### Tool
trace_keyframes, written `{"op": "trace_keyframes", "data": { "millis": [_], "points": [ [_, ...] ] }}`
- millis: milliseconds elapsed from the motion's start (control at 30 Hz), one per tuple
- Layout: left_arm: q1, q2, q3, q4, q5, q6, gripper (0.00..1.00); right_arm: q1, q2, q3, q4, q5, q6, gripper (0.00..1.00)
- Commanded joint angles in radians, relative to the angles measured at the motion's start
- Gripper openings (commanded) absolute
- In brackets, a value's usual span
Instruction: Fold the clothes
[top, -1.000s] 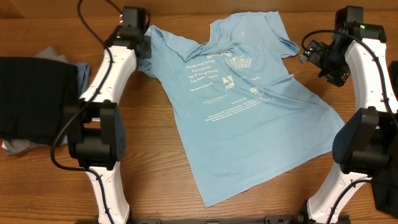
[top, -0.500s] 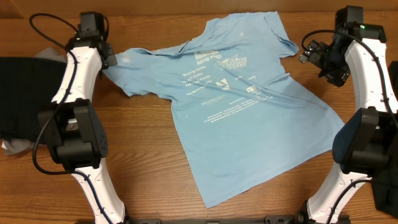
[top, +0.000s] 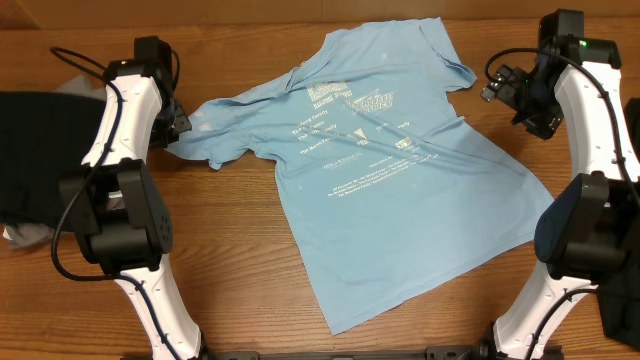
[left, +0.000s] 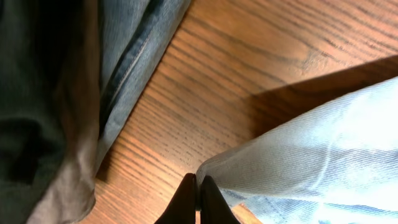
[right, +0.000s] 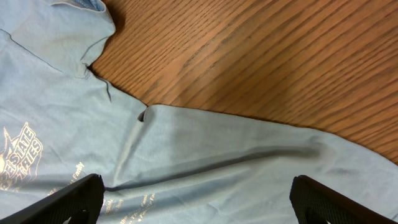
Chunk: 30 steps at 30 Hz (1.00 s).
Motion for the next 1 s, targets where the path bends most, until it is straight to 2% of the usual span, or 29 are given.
{"op": "trace_keyframes", "data": {
  "millis": [0, 300, 433, 467, 533, 600, 633, 667, 867, 967],
  "points": [
    [0.002, -0.01, 0.012, -0.013, -0.004, 0.006, 0.04, -0.004, -0.003, 0.022, 0.004, -0.006, -0.003, 1.0],
    [0.003, -0.01, 0.012, -0.018, 0.001, 0.029, 0.04, -0.004, -0.003, 0.022, 0.044, -0.007, 0.008, 1.0],
    [0.003, -0.01, 0.012, -0.018, 0.001, 0.059, 0.04, -0.003, -0.003, 0.022, 0.077, -0.135, 0.007, 1.0],
    [0.003, -0.01, 0.012, -0.017, 0.001, 0.061, 0.04, -0.003, -0.003, 0.022, 0.074, -0.183, -0.003, 1.0],
    [0.003, -0.01, 0.012, -0.014, 0.002, 0.061, 0.04, -0.003, -0.003, 0.022, 0.064, -0.251, -0.136, 1.0],
    [0.003, -0.01, 0.012, -0.014, 0.003, 0.061, 0.04, -0.003, -0.003, 0.021, 0.045, -0.28, -0.179, 0.57],
    [0.002, -0.01, 0.012, -0.015, 0.012, 0.062, 0.04, -0.002, -0.003, 0.018, 0.035, -0.288, -0.179, 0.08],
    [0.002, -0.01, 0.012, -0.018, 0.023, 0.066, 0.04, 0.002, -0.003, 0.015, 0.021, -0.285, -0.179, 0.04],
    [0.003, -0.01, 0.012, -0.037, 0.031, 0.095, 0.04, 0.001, -0.007, 0.015, -0.181, -0.16, -0.167, 0.04],
    [0.003, -0.01, 0.012, -0.035, 0.031, 0.095, 0.04, -0.014, -0.012, 0.015, -0.285, -0.045, -0.071, 0.04]
  ]
}}
